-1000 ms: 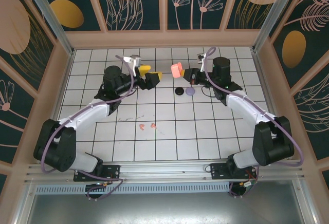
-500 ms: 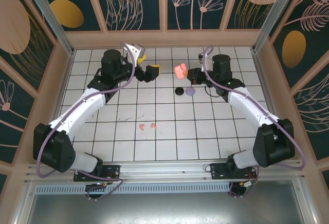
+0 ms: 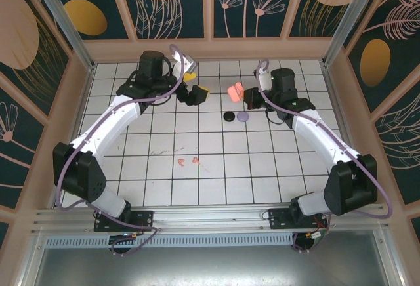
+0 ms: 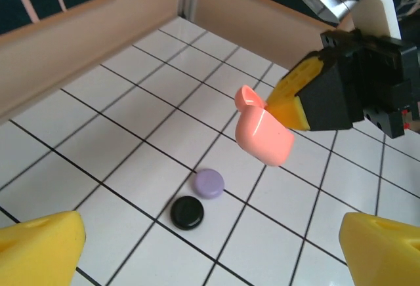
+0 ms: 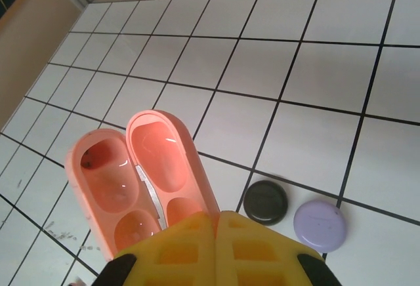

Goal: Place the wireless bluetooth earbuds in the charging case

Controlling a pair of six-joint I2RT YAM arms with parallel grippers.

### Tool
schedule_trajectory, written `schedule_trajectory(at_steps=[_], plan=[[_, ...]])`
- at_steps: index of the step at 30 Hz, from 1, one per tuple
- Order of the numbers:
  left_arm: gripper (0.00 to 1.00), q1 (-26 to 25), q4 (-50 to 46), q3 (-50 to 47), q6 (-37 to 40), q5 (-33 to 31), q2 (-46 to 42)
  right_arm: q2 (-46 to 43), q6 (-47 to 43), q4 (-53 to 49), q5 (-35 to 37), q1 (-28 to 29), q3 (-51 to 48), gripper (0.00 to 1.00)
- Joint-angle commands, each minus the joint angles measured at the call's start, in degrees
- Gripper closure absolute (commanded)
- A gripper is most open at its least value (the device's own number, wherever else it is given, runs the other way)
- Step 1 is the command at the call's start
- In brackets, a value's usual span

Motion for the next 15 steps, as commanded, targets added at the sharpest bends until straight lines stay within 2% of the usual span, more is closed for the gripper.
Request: schedule_trajectory(at_steps=[1, 8, 15], plan=[[0.01, 0.28, -7.03, 3.78, 3.70, 5.45, 2.38, -2.68, -4.43, -2.36, 1.18, 1.22, 2.13, 1.00], [0.02, 0.28, -13.59, 6.77, 6.47, 10.52, 5.70, -1.87, -10.27, -5.81, 2.43, 4.94, 4.86, 1.00], [0.02, 0.26, -14.72, 6.49, 7.69, 13.36, 6.52, 0.07, -12.07, -6.79, 2.13, 6.94, 6.98, 1.00]])
